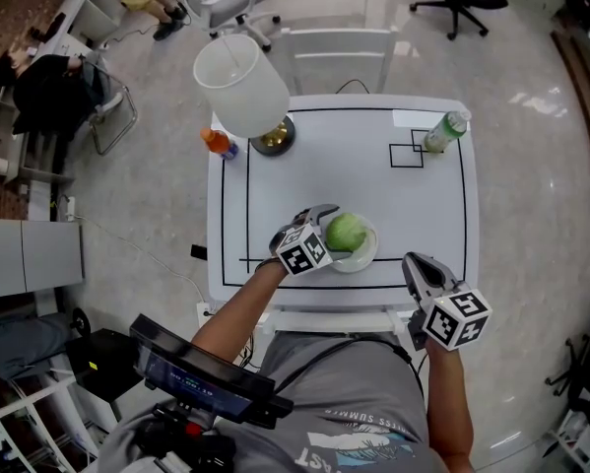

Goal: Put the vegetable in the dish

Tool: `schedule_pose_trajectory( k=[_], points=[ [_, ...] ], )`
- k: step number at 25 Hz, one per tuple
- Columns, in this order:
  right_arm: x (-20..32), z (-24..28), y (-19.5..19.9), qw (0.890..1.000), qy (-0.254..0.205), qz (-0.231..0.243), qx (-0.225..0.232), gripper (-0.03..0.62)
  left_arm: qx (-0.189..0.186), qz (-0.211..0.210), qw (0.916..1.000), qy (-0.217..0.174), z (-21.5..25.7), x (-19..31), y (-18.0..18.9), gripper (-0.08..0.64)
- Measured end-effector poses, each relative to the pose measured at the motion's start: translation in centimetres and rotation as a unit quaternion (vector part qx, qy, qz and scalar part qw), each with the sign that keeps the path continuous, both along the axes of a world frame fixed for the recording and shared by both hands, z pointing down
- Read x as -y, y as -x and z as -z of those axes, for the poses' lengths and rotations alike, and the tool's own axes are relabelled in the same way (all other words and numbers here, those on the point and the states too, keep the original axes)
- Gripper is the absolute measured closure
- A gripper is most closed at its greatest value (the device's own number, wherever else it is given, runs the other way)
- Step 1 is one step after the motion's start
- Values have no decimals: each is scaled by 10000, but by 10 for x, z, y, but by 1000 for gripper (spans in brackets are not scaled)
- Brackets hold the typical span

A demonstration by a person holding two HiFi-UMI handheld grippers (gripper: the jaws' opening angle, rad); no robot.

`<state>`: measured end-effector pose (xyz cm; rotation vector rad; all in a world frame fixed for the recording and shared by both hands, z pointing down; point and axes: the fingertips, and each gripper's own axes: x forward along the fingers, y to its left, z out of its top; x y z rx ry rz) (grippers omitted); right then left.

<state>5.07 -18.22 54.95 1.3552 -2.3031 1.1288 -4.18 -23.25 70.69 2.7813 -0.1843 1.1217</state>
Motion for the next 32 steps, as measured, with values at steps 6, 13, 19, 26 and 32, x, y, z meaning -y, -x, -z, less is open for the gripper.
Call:
schedule_pose_trajectory(
  k=[6,13,19,26,32],
  points=[
    [-7,-15,7,9998,156,108,-2,584,379,-853,9956,81,-15,-16,-15,100],
    [-20,-35,20,9986,425,308,55,584,116,-611,9976,300,-16,-12,-17,100],
    [-25,-44,29,9972,580,460,85,584,-55,-387,9985,382,-11,-10,-18,100],
    [-38,-67,40,9928,957,705,134,583,-426,216,9972,578,-8,-3,-20,100],
    [-30,-72,35,9943,905,504,264,584,-1067,1164,9753,1544,-9,6,-19,101]
  ],
)
